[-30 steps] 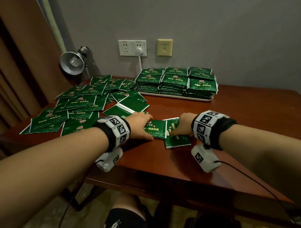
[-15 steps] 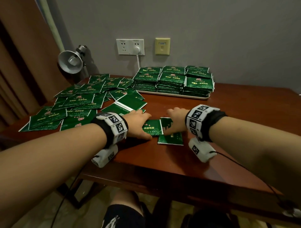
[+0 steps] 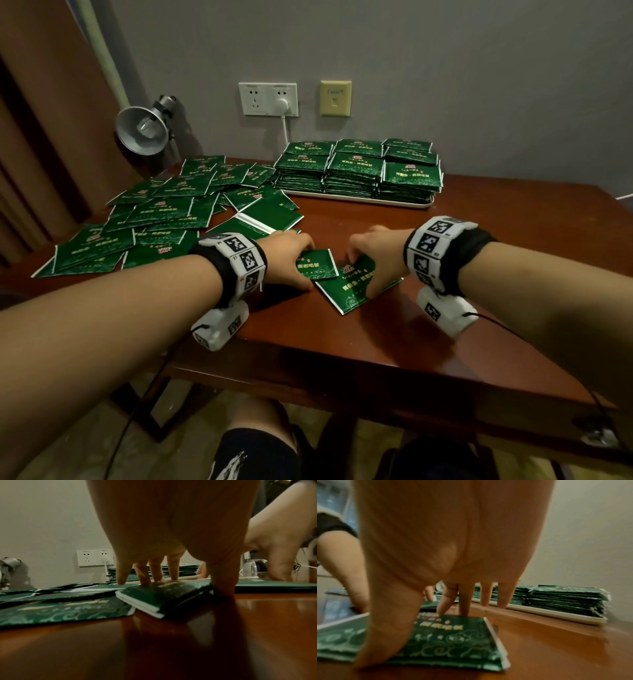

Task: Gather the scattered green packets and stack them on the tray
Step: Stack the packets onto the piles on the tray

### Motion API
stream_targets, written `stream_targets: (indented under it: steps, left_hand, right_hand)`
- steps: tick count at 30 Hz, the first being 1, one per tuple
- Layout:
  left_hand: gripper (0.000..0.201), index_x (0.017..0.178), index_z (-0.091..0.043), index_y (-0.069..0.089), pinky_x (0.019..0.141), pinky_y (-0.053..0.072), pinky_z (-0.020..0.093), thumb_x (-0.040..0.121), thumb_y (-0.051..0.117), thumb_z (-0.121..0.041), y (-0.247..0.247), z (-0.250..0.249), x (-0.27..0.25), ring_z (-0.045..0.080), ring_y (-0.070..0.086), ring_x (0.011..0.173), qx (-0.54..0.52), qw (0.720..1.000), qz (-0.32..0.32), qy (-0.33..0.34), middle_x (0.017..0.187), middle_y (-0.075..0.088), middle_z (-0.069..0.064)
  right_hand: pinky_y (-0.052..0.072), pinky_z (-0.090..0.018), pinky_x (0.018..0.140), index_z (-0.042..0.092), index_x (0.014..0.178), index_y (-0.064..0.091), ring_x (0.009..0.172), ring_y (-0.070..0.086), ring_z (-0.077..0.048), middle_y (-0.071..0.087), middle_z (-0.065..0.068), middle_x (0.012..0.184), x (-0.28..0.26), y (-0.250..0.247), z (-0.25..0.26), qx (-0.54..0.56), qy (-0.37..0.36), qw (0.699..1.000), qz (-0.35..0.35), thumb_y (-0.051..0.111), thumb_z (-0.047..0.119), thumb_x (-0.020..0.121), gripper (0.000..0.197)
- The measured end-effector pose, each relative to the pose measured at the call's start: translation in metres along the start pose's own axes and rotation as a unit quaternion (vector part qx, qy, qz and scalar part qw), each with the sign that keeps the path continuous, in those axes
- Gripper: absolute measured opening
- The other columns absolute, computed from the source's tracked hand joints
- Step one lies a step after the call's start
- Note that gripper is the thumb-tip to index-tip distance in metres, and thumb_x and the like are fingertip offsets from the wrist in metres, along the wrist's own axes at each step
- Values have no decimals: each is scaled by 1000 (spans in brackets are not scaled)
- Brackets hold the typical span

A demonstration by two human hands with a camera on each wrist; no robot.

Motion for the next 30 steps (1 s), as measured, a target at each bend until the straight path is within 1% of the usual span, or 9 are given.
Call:
stream_targets:
  steps: [2, 6, 9, 13, 16, 18, 21, 26, 30]
  left_hand:
    - [69, 127, -20, 47, 95, 48, 37, 72, 79, -45, -1, 0, 0, 20, 52, 109, -1, 1000, -6, 0, 123, 53, 3]
    - [69, 125, -20, 44, 92, 50, 37, 70, 80, -41, -2, 5, -2, 19, 53, 104, -13, 1000, -12, -2, 121, 47, 2]
    - [72, 127, -22, 42, 87, 52, 35, 69, 80, -43, -5, 11, -3, 18, 54, 98, -14, 1000, -19, -10, 119, 44, 2]
    - [67, 126, -20, 42, 74, 50, 28, 73, 78, -40, -13, 15, -3, 15, 55, 89, -27, 999, -24, -16, 112, 54, 1]
    - [66, 126, -20, 41, 70, 47, 26, 74, 76, -40, -19, 18, -3, 14, 53, 87, -27, 999, -33, -16, 108, 57, 0]
    - [67, 126, -21, 41, 72, 50, 29, 73, 77, -41, -23, 20, -2, 14, 54, 88, -29, 999, -37, -17, 108, 57, -1]
    - [69, 127, -20, 40, 73, 51, 30, 73, 77, -40, -32, 22, -1, 14, 55, 89, -33, 998, -46, -19, 108, 55, -2]
    - [71, 131, -20, 40, 81, 47, 30, 73, 78, -37, -52, 27, 3, 15, 50, 97, 1, 997, -76, -5, 117, 54, 0]
    - [72, 131, -21, 40, 89, 48, 34, 73, 80, -35, -75, 38, 18, 17, 48, 106, 21, 995, -102, 0, 121, 53, 1]
  right_hand:
    - [45, -33, 85, 29, 106, 46, 110, 42, -17, 51, 6, 114, 3, 1, 4, -17, -8, 1000, 1, 84, 50, 63, 61]
    - [41, -27, 58, 25, 106, 42, 89, 53, -16, 54, 3, 106, -2, 4, 2, -2, 4, 1000, 22, 84, 51, 64, 65]
    - [39, -27, 54, 23, 106, 40, 73, 51, -12, 54, 5, 91, -8, 5, 2, 5, 2, 1000, 13, 81, 49, 69, 61]
    - [40, -29, 59, 27, 108, 38, 70, 50, -9, 52, 10, 83, -20, 8, 4, -32, 8, 999, 38, 76, 62, 68, 65]
    - [45, -34, 71, 24, 118, 34, 84, 54, -17, 57, 6, 100, -25, 15, 7, -21, 24, 996, 85, 79, 67, 60, 86]
    - [45, -34, 70, 21, 121, 30, 90, 55, -20, 58, 3, 107, -24, 16, 9, -27, 27, 995, 94, 79, 64, 62, 88]
    - [48, -37, 79, 21, 116, 32, 85, 55, -18, 57, 2, 102, -20, 9, 13, -60, 9, 997, 48, 75, 56, 70, 73]
    - [41, -27, 56, 26, 106, 34, 74, 49, -12, 44, 2, 108, -11, -14, -7, -29, 1, 999, -34, 75, 43, 73, 56]
    - [49, -33, 73, 21, 110, 43, 88, 53, -20, 47, -1, 111, 6, -47, -45, -25, 42, 995, -86, 76, 47, 72, 56]
Point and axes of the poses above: each hand's wrist, its own x-axis towards the middle knuckle, its own y-axis out of the palm, z = x × y, the point moved 6 cm from there along x, towards the middle knuckle
